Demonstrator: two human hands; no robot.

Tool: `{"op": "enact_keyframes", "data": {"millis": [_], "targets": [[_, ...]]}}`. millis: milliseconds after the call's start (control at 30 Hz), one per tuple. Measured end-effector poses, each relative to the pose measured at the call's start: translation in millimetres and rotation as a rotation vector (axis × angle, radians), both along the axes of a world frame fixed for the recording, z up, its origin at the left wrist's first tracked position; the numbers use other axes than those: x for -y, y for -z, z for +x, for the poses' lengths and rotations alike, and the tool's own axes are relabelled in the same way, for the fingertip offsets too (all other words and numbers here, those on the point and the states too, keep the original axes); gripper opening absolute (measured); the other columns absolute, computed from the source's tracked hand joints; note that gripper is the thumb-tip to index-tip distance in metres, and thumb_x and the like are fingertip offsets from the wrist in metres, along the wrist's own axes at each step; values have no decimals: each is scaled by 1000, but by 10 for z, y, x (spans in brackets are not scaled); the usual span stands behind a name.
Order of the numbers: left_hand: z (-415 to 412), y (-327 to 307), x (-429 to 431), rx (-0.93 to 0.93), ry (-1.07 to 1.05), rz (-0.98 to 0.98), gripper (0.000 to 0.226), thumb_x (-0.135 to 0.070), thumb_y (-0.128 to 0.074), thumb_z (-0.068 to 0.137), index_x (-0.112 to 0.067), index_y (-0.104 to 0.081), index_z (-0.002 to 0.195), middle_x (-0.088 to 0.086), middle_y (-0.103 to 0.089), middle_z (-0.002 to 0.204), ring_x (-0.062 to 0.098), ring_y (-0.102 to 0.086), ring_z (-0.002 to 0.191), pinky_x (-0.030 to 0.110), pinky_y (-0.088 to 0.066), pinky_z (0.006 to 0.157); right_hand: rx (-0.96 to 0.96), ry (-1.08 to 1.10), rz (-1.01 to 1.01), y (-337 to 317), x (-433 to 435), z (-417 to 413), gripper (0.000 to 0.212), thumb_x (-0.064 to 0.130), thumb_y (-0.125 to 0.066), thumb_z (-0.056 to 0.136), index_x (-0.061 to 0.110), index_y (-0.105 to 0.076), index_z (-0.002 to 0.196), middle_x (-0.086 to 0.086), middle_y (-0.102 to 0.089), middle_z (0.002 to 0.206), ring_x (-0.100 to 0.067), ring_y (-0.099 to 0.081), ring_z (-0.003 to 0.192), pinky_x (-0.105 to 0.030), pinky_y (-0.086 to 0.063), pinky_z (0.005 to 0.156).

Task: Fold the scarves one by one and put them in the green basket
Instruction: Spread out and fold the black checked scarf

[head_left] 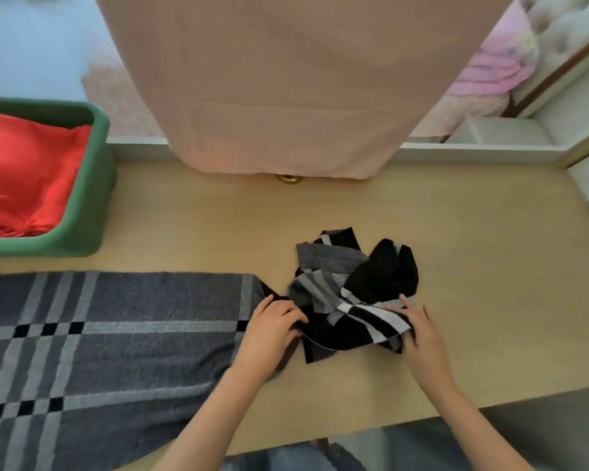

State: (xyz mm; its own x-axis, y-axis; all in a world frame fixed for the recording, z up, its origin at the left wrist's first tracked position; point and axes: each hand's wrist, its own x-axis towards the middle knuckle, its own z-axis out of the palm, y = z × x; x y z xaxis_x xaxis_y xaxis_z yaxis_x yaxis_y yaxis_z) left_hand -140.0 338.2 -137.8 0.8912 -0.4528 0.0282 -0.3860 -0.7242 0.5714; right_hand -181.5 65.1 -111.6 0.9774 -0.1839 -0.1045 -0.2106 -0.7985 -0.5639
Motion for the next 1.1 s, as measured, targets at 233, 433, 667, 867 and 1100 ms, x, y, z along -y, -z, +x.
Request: {"op": "enact_keyframes", "data": {"millis": [233, 433, 667, 867, 1100], "targets": [[206, -411, 77, -387, -415, -251, 26, -37, -59, 91, -20, -67, 110, -8, -66, 100, 10, -59, 97, 29, -48, 86, 34, -15, 196, -891, 409, 609, 15, 30, -67, 86, 34, -62, 72, 17, -65, 68, 2, -59, 68, -18, -43, 62], [279, -384, 343, -489, -388, -238, 25, -31, -62, 91, -29, -64, 116, -23, -60, 107, 2, -55, 109, 15, -38, 87, -185, -11, 185, -433, 702, 955, 28, 45, -55, 92, 25, -58, 111, 7, -60, 104, -13, -56, 96, -28, -42, 76], [459, -300, 943, -339, -250, -34, 46, -36, -54, 95, -23, -46, 139, -3, -53, 135, 16, -45, 126, 31, -35, 105, -287, 283, 519, -95, 1116, 56, 91, 87, -54, 60, 29, -47, 131, 9, -49, 128, -11, -45, 122, -34, -39, 102], [564, -245, 1584, -470, -193, -111, 54, -44, -53, 94, -24, -41, 143, -6, -50, 139, 16, -45, 128, 33, -38, 105, -165, 186, 302, 216, 1084, -338, 40, 28, -70, 84, 42, -52, 116, 27, -46, 122, -2, -36, 123, -37, -36, 108], [729, -271, 1781, -415, -460, -309, 16, -32, -55, 95, -19, -62, 89, -3, -60, 86, 16, -56, 85, 21, -37, 64, -67, 329, 547, -336, 1728, 101, 25, 39, -53, 93, 16, -63, 88, 6, -65, 78, -10, -61, 73, -17, -46, 62]]}}
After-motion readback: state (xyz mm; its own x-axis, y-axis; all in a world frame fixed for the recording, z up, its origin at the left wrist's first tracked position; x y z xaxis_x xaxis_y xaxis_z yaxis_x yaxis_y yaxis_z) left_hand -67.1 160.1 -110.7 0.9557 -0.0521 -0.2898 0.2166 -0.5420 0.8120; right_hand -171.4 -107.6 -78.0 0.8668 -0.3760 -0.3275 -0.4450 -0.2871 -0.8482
